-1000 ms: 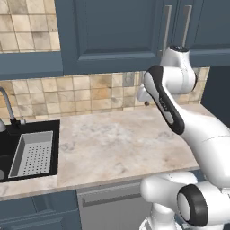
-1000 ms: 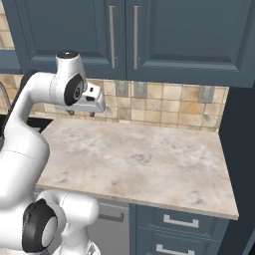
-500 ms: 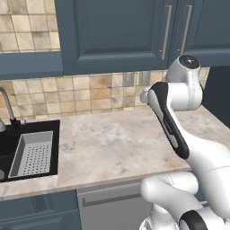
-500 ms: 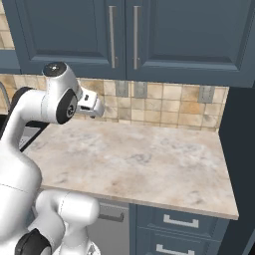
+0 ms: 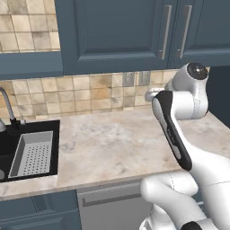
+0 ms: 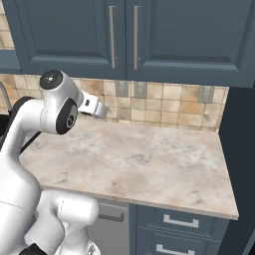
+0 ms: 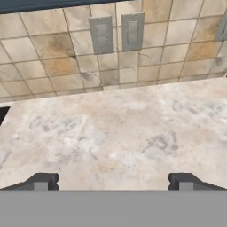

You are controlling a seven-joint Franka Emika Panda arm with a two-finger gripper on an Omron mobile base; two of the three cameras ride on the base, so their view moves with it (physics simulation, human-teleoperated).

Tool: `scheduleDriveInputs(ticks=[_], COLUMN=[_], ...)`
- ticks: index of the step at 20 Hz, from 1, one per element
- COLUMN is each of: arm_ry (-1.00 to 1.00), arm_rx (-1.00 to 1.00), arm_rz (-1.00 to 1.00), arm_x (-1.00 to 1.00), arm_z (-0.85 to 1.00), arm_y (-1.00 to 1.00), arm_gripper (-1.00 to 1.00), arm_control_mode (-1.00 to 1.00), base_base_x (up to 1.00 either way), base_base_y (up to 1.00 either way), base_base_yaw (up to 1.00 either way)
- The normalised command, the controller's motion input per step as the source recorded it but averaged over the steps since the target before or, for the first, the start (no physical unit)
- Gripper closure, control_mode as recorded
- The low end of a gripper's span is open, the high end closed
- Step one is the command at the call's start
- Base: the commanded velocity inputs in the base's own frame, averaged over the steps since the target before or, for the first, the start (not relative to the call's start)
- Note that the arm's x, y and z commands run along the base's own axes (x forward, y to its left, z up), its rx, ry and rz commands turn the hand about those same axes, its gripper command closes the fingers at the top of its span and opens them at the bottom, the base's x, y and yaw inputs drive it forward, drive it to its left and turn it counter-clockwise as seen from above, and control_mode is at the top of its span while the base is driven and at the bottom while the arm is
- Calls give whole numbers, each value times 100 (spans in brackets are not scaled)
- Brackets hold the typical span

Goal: Open the cabinet, pick the kettle from the cabinet, and place it in the sink.

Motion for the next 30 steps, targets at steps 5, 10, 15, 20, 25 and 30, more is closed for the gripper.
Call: scheduleDriveInputs(ticks=[5, 10, 15, 20, 25, 30], arm_ry=[0, -2, -7, -4, -2, -4], arm_rx=[7, 2, 0, 0, 0, 0], arm_rz=[3, 6, 5, 0, 0, 0], arm_x=[0, 0, 0, 2, 8, 12], arm_z=[29, 30, 31, 30, 31, 29], arm_y=[-19, -18, -14, -10, -5, -2], arm_gripper=[-100, -100, -100, -100, -100, -100], arm_control_mode=[-100, -100, -100, -100, -100, -100], base_base_x=[0, 0, 0, 0, 0, 0], base_base_y=[0, 0, 0, 0, 0, 0], base_base_yaw=[0, 0, 0, 0, 0, 0])
